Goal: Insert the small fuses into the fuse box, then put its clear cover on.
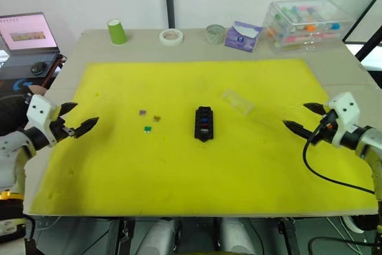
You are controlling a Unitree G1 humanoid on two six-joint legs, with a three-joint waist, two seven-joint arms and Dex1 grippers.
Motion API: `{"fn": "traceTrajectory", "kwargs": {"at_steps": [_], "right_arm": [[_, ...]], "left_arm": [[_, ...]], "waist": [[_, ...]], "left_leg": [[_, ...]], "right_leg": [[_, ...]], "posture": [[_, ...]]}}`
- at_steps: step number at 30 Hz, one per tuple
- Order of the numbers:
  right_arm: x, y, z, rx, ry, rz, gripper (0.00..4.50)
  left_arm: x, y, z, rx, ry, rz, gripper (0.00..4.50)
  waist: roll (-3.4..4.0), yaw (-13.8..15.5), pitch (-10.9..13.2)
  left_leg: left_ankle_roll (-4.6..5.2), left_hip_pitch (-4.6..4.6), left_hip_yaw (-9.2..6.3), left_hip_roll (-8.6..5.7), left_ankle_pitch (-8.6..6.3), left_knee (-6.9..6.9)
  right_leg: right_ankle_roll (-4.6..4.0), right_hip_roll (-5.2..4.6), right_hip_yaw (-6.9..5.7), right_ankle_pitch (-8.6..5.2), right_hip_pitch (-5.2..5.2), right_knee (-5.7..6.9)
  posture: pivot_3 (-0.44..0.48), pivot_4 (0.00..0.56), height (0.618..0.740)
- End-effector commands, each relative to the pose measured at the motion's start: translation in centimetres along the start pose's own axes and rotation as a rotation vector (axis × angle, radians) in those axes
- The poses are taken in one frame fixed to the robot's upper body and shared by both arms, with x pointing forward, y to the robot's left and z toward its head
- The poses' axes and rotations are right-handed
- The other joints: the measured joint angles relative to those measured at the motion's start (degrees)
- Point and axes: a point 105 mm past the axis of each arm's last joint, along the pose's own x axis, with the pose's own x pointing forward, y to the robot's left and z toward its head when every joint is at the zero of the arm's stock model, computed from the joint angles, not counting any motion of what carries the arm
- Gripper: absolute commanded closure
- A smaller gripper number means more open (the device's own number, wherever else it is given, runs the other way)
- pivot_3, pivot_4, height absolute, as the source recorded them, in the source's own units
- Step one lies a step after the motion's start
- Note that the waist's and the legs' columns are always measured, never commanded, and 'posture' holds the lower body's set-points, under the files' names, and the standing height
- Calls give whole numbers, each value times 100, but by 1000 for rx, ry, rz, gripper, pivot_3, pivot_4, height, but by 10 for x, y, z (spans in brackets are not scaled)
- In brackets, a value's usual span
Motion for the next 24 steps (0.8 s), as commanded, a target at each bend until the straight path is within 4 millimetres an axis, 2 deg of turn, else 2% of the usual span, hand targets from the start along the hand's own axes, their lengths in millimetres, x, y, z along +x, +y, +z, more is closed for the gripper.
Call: {"fn": "traceTrajectory", "kwargs": {"at_steps": [1,4,8,12,14,15,17,20,24], "right_arm": [[1,2,29,-73,-64,4,37],[20,31,72,-139,-169,111,37],[35,92,122,-168,-295,367,37],[40,143,147,-200,-350,570,37],[40,174,154,-242,-362,699,37],[41,183,157,-252,-367,730,37],[45,189,163,-248,-382,744,37],[54,188,174,-228,-419,722,37],[60,186,170,-215,-405,710,37]], "left_arm": [[-5,5,19,-3,-46,5,0],[-8,9,23,-160,-10,15,0],[-12,3,26,-403,45,-11,0],[-15,-13,38,-702,45,-152,0],[-13,-19,40,-877,102,-190,0],[-11,-22,39,-937,129,-203,0],[-6,-27,38,-994,166,-223,0],[10,-31,47,-1150,126,-301,0],[33,-45,48,-1278,156,-396,0]], "waist": [[1,-2,0],[4,-48,1],[5,-60,2],[-1,10,1],[-6,31,2],[-8,33,1],[-11,13,-1],[-12,-3,-2],[-24,-32,-9]], "left_leg": [[0,0,0,0,0,-1],[0,0,-1,2,0,-2],[0,-1,-2,7,0,-9],[1,-5,-6,5,-1,-3],[1,-7,-13,0,-1,5],[1,-7,-17,0,-1,7],[1,-7,-20,0,0,10],[1,-5,-18,-6,0,9],[0,-5,-19,-8,0,11]], "right_leg": [[0,0,0,0,0,0],[0,2,2,0,-4,2],[0,5,7,0,-12,4],[0,4,2,0,-5,-2],[0,4,0,0,-1,-1],[0,5,-3,0,0,-1],[0,5,-7,0,1,4],[0,3,-8,0,-6,18],[0,4,-14,0,-11,30]], "posture": [[0,150,740],[0,150,740],[0,150,740],[0,150,740],[0,150,740],[0,150,740],[0,150,740],[0,150,740],[0,150,740]]}}
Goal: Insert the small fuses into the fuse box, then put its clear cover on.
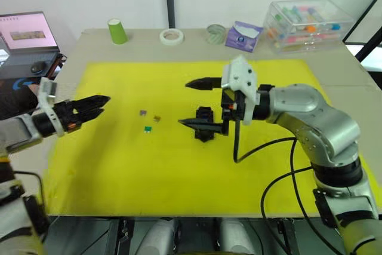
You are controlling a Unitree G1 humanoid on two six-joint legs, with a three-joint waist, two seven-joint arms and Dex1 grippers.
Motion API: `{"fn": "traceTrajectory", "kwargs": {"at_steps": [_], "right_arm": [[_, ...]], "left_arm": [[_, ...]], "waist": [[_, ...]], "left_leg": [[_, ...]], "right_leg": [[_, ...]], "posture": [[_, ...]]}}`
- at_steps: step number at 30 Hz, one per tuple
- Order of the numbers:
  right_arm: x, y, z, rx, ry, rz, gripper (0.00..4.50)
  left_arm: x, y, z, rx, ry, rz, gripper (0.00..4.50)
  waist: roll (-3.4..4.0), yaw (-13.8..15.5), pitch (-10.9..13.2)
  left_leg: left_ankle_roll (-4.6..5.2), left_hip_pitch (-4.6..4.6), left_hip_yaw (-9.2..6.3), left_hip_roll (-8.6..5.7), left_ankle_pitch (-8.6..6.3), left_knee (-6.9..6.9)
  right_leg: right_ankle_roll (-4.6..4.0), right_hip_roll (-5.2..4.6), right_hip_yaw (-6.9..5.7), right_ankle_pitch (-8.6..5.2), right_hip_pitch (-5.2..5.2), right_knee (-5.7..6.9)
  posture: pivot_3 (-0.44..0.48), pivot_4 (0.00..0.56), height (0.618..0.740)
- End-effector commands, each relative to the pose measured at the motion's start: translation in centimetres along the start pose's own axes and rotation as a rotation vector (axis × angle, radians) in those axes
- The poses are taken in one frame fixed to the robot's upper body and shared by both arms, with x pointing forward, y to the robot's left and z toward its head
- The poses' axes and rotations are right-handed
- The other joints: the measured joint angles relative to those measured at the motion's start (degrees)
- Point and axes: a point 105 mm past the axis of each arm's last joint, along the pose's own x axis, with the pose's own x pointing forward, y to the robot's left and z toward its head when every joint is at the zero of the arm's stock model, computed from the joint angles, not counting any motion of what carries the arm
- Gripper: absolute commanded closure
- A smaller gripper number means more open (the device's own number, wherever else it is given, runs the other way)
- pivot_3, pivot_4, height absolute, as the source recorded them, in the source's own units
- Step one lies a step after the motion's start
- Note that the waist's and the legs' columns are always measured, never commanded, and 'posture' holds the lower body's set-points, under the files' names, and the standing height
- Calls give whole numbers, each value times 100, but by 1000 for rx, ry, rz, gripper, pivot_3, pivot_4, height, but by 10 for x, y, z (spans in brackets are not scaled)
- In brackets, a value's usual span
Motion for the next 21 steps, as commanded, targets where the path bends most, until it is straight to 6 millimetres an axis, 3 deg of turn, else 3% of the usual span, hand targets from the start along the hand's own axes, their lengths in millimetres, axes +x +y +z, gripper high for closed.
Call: {"fn": "traceTrajectory", "kwargs": {"at_steps": [1,11,21], "right_arm": [[0,-2,5,-18,-19,-13,37],[-4,-6,4,-15,-4,-76,37],[-6,-8,4,-10,7,-103,37]], "left_arm": [[10,-3,5,-60,2,-35,0],[36,26,-14,-131,74,35,0],[53,36,-17,-143,53,19,0]], "waist": [[-1,-36,-1],[-1,-151,-1],[-2,-120,-1]], "left_leg": [[0,0,0,-1,0,0],[0,-1,1,-2,0,-5],[0,-1,1,-5,0,-4]], "right_leg": [[0,-2,1,0,-1,14],[0,-6,6,0,-22,47],[0,-7,6,0,-25,46]], "posture": [[0,150,740],[0,150,740],[0,150,740]]}}
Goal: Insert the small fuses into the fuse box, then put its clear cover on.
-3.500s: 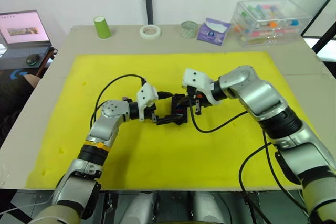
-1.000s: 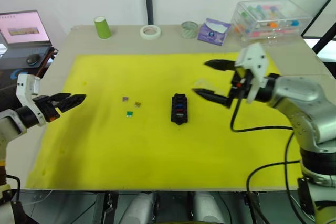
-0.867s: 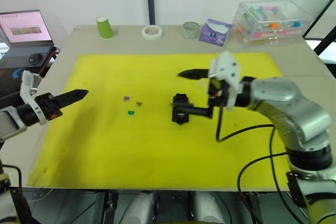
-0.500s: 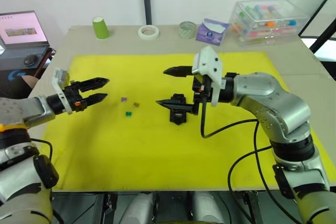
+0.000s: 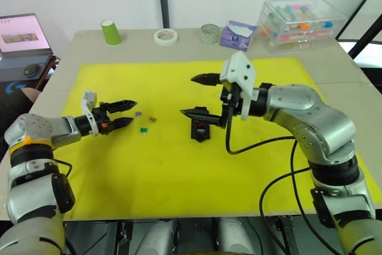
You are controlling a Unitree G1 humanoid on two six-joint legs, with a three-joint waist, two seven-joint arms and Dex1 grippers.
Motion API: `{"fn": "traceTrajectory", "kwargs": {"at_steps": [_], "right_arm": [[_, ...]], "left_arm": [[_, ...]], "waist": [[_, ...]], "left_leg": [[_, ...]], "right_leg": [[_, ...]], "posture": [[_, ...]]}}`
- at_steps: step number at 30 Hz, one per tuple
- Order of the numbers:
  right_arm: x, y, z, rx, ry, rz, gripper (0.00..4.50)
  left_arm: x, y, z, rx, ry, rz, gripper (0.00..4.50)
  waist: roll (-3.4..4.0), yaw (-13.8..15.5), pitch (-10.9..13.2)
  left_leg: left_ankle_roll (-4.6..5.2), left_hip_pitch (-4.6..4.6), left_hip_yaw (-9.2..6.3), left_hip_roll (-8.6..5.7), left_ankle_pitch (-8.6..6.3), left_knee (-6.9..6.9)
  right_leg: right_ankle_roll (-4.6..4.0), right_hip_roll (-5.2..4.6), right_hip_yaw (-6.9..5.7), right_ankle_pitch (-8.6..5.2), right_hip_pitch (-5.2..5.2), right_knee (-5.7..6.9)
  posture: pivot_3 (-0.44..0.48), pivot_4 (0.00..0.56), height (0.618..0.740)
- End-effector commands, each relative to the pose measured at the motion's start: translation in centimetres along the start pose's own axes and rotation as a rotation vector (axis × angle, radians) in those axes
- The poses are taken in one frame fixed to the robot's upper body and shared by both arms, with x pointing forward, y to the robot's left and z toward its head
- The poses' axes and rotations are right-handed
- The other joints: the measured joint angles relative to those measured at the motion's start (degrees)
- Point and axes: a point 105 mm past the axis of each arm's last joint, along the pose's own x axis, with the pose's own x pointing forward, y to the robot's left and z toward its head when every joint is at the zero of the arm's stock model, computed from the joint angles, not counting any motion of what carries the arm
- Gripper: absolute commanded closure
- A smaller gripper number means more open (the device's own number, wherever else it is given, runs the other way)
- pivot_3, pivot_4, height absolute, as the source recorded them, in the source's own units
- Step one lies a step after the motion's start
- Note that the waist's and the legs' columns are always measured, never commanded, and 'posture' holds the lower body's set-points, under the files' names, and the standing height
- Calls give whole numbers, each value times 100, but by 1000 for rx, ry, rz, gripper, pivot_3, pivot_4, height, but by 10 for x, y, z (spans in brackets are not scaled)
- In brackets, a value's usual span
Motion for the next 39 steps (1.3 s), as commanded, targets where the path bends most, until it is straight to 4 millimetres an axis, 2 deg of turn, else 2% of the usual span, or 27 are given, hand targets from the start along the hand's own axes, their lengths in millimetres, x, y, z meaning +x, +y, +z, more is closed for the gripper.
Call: {"fn": "traceTrajectory", "kwargs": {"at_steps": [1,31,34,36,39], "right_arm": [[-4,1,13,-46,-30,-12,37],[-3,1,13,-21,-35,-21,37],[-3,1,13,-18,-36,-22,0],[-3,0,13,-23,-34,-27,0],[-3,-1,13,-23,-34,-32,0]], "left_arm": [[5,-1,5,27,-12,4,0],[29,-1,-3,52,54,-2,0],[30,0,-4,53,55,0,584],[29,5,-5,62,58,26,1231],[28,9,-5,64,62,45,1231]], "waist": [[-1,20,0],[-2,153,-2],[-3,152,-2],[-3,146,-2],[-3,139,-2]], "left_leg": [[0,0,0,0,0,1],[0,0,3,-9,0,11],[0,0,3,-10,0,12],[0,0,3,-10,0,12],[0,0,3,-9,0,11]], "right_leg": [[0,0,0,0,0,0],[0,0,2,0,6,1],[0,-1,2,0,6,1],[0,-1,2,0,6,1],[0,-1,2,0,5,1]], "posture": [[0,150,740],[0,150,740],[0,150,740],[0,150,740],[0,150,740]]}}
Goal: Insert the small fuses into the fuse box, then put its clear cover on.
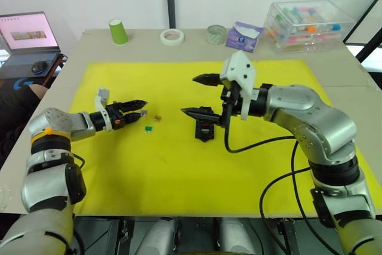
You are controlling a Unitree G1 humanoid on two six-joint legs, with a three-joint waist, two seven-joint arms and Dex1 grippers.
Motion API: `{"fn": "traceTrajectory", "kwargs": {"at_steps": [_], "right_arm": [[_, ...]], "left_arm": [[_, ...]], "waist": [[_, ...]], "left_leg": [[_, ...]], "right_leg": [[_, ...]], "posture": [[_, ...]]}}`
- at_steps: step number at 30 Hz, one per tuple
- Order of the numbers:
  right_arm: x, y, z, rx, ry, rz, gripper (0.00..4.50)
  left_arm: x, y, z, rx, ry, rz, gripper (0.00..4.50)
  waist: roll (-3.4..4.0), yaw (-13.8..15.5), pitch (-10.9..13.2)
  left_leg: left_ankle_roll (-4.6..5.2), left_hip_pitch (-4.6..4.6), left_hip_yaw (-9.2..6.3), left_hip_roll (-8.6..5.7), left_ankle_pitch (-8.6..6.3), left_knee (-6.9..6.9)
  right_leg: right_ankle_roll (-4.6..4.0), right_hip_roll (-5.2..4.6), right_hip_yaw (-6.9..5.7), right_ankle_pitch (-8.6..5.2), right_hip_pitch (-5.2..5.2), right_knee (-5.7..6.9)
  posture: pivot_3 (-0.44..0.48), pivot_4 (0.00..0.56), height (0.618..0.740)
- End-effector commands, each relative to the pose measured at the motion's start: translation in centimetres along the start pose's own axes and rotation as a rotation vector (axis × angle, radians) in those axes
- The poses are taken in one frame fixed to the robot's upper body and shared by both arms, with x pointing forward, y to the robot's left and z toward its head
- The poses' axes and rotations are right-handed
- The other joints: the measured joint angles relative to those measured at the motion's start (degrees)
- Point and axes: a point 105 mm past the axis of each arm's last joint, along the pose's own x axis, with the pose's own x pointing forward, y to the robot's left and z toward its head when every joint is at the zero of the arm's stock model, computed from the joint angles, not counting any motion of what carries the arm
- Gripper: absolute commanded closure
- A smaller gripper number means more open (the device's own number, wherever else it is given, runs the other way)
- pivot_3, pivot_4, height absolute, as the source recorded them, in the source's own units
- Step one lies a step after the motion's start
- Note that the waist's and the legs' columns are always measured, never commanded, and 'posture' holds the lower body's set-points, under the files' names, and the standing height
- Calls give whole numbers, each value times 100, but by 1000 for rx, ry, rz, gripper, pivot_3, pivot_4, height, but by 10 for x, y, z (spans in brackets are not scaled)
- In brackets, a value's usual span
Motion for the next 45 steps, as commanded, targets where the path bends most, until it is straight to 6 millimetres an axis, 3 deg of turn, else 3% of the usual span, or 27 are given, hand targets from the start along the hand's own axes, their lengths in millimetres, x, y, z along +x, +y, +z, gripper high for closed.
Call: {"fn": "traceTrajectory", "kwargs": {"at_steps": [1,7,11,21,24,29,37,42,43,45], "right_arm": [[-3,2,15,-49,-48,-6,0],[-3,2,14,-52,-41,-3,0],[-3,2,13,-54,-40,-4,0],[-3,2,12,-57,-33,-4,0],[-4,2,11,-57,-28,-3,0],[-4,2,10,-55,-23,-5,0],[-3,2,8,-58,-15,-3,0],[-6,1,3,-36,5,-3,0],[-9,0,2,-23,14,1,0],[-22,-6,-4,39,53,20,0]], "left_arm": [[1,5,-3,2,20,25,1231],[1,8,-5,-7,13,25,1231],[-1,14,-6,5,18,59,2039],[-1,19,-6,7,10,70,2039],[-2,22,-7,-5,9,78,2687],[-2,25,-9,-10,12,89,4414],[1,24,-13,-22,24,74,4465],[-6,2,-7,18,20,-13,4465],[-10,-8,-3,49,11,-47,4465],[-23,-55,8,273,-21,-188,4465]], "waist": [[0,0,0],[0,1,0],[0,-9,0],[0,-12,0],[0,-13,0],[1,-36,-1],[3,-29,-2],[3,-43,-2],[3,-43,-2],[2,-48,0]], "left_leg": [[0,0,0,0,0,0],[0,0,0,0,0,0],[0,0,0,0,0,0],[0,0,0,0,0,-1],[0,0,0,0,0,-1],[0,0,1,1,0,-2],[0,1,2,2,0,-3],[0,1,2,2,0,-3],[0,0,2,2,0,-4],[0,0,2,2,0,-4]], "right_leg": [[0,0,0,0,0,0],[0,0,0,0,0,0],[0,1,0,0,-1,0],[0,1,0,0,-1,0],[0,1,0,0,-1,0],[0,1,1,0,-3,0],[0,2,1,0,-4,1],[0,1,3,0,-5,1],[0,1,3,0,-5,1],[0,1,4,0,-6,1]], "posture": [[0,150,740],[0,150,740],[0,150,740],[0,150,740],[0,150,740],[0,150,740],[0,150,740],[0,150,740],[0,150,740],[0,150,740]]}}
